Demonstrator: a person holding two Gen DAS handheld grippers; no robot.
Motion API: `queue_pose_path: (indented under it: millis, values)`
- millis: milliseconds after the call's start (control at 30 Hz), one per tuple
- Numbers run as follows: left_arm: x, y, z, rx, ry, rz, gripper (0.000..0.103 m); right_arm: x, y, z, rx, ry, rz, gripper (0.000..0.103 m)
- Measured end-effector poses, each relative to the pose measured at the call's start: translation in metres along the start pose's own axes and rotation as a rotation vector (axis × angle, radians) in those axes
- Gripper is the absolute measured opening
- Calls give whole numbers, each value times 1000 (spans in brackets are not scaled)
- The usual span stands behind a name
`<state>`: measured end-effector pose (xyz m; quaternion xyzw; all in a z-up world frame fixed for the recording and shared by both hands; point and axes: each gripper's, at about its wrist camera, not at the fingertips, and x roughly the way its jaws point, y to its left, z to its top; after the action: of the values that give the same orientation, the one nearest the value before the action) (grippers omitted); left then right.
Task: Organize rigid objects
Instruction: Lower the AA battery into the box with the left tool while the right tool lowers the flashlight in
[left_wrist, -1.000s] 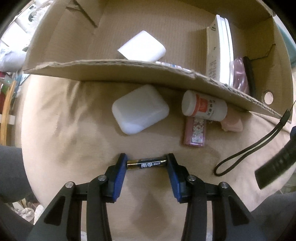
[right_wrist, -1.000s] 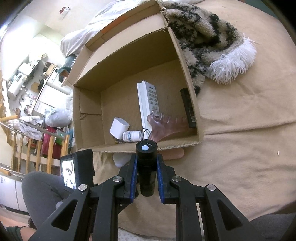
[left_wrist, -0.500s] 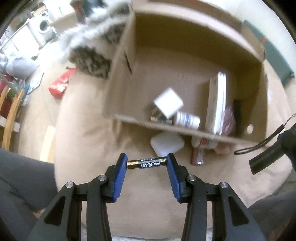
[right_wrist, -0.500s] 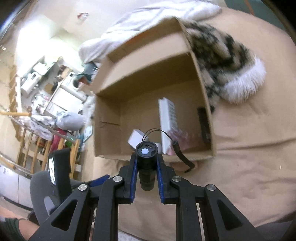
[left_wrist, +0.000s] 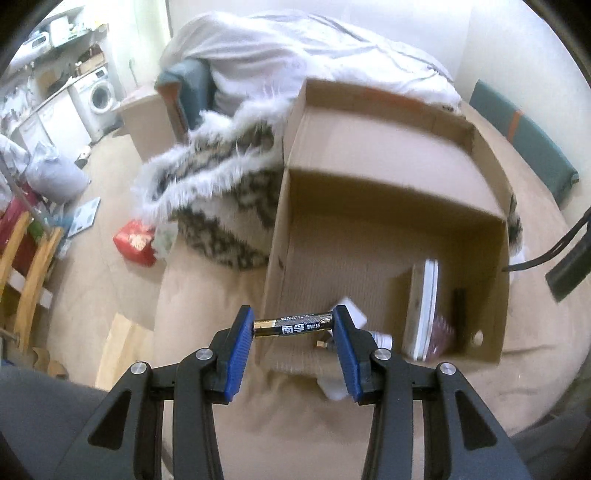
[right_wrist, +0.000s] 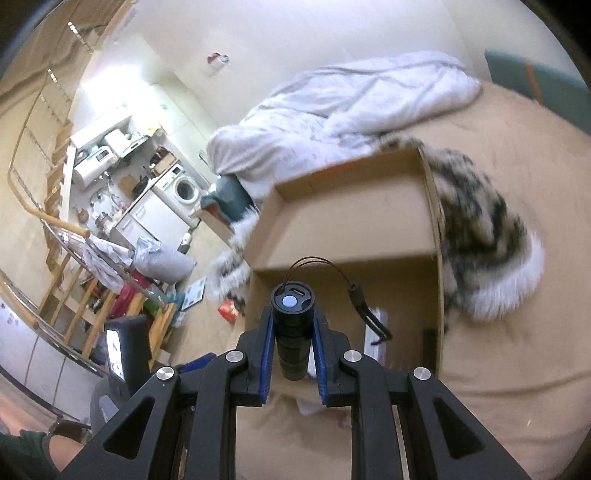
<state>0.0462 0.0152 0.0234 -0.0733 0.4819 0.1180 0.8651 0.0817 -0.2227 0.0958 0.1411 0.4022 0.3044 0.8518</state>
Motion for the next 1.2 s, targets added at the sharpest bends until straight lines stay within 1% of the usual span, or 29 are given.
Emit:
queue_pose_path:
  millis: [133,267,367,433,533,667,767,867,933,1067,1200]
  values:
    - [3,-5,19,11,-25,-6,40,5,4,20,-22,-26,-6,21]
    - [16,-16,32,42,-31,-24,40,27,-3,25,-22,-2,-24,21]
    - [33,-23,35,64,-14,-32,40,50,-17,18,-6,35,-45,21]
    - [49,-28,35,80,16,-51,40,68,-30,9,15,66,-57,21]
    - [70,-34,28,103,37,-50,40,91,-49,-7,40,116,-84,21]
    - [94,-37,19,104,80,-61,40,113,-66,-22,57,179,-110,21]
    - [103,-36,17,98,89,-55,40,124,-73,-30,78,213,-115,21]
    - [108,-34,16,85,105,-63,40,138,-78,-38,80,261,-149,21]
    - [109,-34,16,90,98,-62,40,147,-80,-42,79,292,-170,21]
    - [110,-34,15,110,77,-47,40,160,-77,-43,57,314,-184,21]
    - [111,-36,13,109,86,-44,40,169,-72,-44,45,333,-196,21]
